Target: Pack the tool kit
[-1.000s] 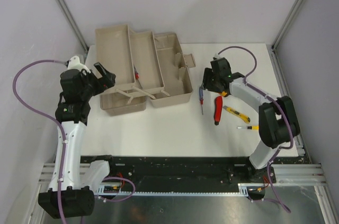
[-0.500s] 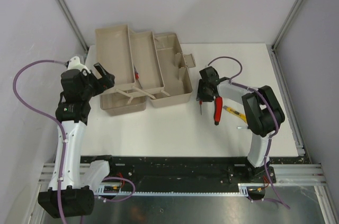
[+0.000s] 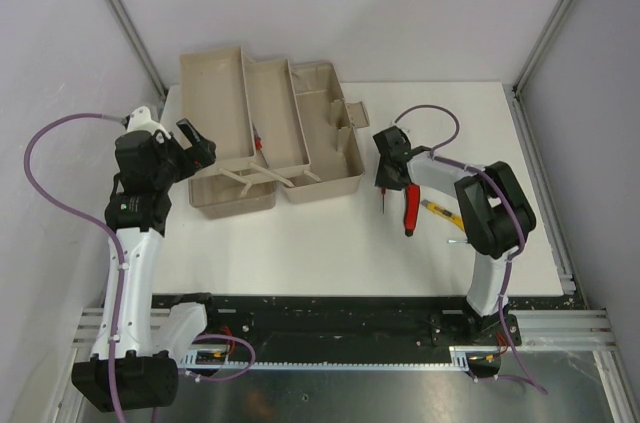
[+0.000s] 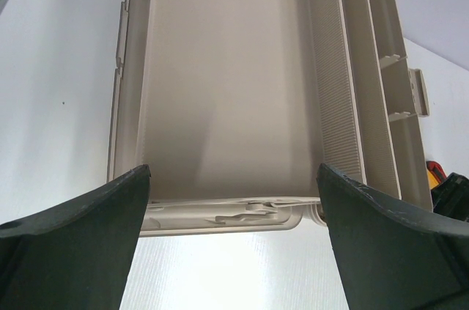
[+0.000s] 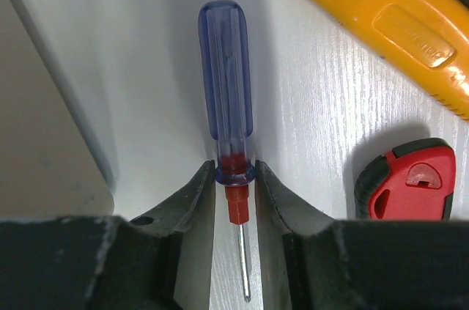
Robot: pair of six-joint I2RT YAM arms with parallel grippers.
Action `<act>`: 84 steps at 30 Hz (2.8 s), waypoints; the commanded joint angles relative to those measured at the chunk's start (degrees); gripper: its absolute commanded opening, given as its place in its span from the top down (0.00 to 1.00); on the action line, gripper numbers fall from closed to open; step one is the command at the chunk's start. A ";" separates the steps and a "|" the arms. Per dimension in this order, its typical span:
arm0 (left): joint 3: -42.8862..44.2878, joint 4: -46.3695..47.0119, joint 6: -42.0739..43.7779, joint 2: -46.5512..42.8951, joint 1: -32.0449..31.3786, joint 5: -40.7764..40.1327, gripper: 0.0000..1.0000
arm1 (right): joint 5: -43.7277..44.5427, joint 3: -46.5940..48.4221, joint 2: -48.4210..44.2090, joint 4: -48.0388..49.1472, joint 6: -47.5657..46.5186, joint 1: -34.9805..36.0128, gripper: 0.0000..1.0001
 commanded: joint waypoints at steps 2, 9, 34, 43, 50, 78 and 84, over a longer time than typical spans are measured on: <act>2.32 0.37 1.35 -0.72 -0.42 -0.29 0.01 | 3.63 3.11 -5.00 -0.83 -0.99 0.32 0.99; 2.65 0.00 1.39 -1.01 -0.46 -1.73 0.01 | 4.54 7.82 -16.51 -0.16 -1.51 0.81 1.00; 2.20 -1.21 0.09 -2.02 -0.42 -3.20 0.01 | -5.72 52.31 16.95 6.21 -5.81 17.83 0.95; 2.48 -1.20 0.08 -0.92 -0.55 -3.08 0.01 | -2.83 58.79 24.19 5.94 -12.00 18.22 0.85; 4.16 -1.11 0.39 0.29 -0.52 -3.33 0.00 | -3.61 57.04 22.27 7.81 -14.61 18.25 0.47; 6.11 -1.26 0.06 2.19 -0.92 0.18 0.00 | 12.97 -0.95 -32.53 -25.16 19.03 -14.89 0.26; 5.13 -1.26 0.11 1.68 -0.95 -0.07 0.01 | 5.38 -13.53 -40.96 -28.38 29.16 -26.85 0.35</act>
